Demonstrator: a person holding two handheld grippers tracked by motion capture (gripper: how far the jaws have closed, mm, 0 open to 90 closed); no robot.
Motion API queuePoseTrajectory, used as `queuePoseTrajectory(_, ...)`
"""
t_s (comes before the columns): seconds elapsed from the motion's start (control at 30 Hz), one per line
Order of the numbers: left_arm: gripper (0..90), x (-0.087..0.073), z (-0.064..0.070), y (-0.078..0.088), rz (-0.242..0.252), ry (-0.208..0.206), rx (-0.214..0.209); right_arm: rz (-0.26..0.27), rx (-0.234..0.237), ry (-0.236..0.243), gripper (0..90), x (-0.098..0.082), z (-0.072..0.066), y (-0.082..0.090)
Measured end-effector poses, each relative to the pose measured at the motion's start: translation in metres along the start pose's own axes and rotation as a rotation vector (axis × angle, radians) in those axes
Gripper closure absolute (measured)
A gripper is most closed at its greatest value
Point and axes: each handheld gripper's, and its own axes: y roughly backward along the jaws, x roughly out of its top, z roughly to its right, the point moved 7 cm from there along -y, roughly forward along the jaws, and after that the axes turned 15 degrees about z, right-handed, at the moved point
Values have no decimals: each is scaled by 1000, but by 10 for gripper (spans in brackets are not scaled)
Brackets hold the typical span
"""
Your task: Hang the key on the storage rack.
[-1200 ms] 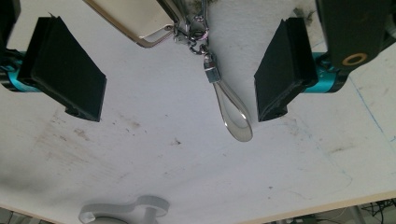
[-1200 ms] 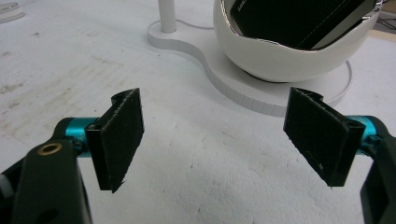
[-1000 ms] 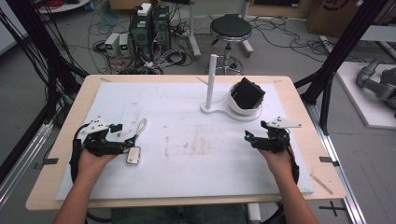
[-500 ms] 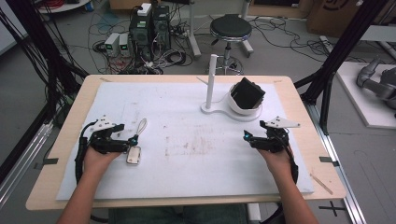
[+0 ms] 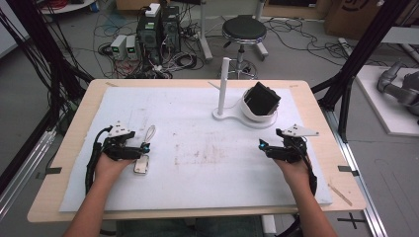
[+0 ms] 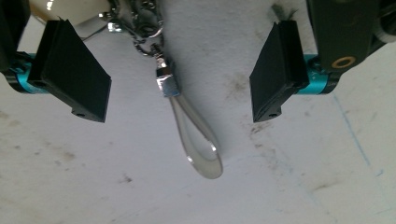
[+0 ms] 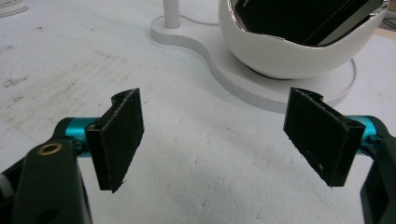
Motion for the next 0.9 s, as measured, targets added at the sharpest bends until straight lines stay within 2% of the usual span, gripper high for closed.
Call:
queuePoseTrajectory(0.13, 224, -2, 0, -4, -29, -8, 8, -10, -1, -1, 205, -2, 0, 1)
queuePoseTrajectory(0.23, 271, -5, 3, -8, -58, -21, 2, -8, -3, -2, 205, -2, 1, 0)
queuePoseTrajectory(0.3, 345, -7, 6, -10, -85, -49, -2, -13, 1, 0, 205, -3, 0, -1)
queuePoseTrajectory(0.33, 374, -7, 7, -10, -87, -57, -5, -13, 2, -1, 205, -3, -1, -1)
queuePoseTrajectory(0.43, 496, -7, 10, -9, -89, -19, -31, -16, 3, -2, 205, -3, -1, -1)
queuePoseTrajectory(0.5, 558, -7, 12, -9, -87, -15, -39, -19, 4, -6, 205, -3, -1, -1)
queuePoseTrajectory(0.57, 596, -7, 13, -8, -88, -16, -42, -14, 3, -4, 205, -3, 0, -1)
queuePoseTrajectory(0.7, 736, -7, 17, -7, -88, -40, -75, -15, 6, -3, 205, -3, -1, 0)
queuePoseTrajectory(0.8, 799, -7, 18, -7, -86, -54, -83, -13, 8, 1, 205, -3, 0, -1)
queuePoseTrajectory(0.9, 811, -6, 17, -7, -88, -51, -83, -15, 10, -3, 205, -3, -2, -1)
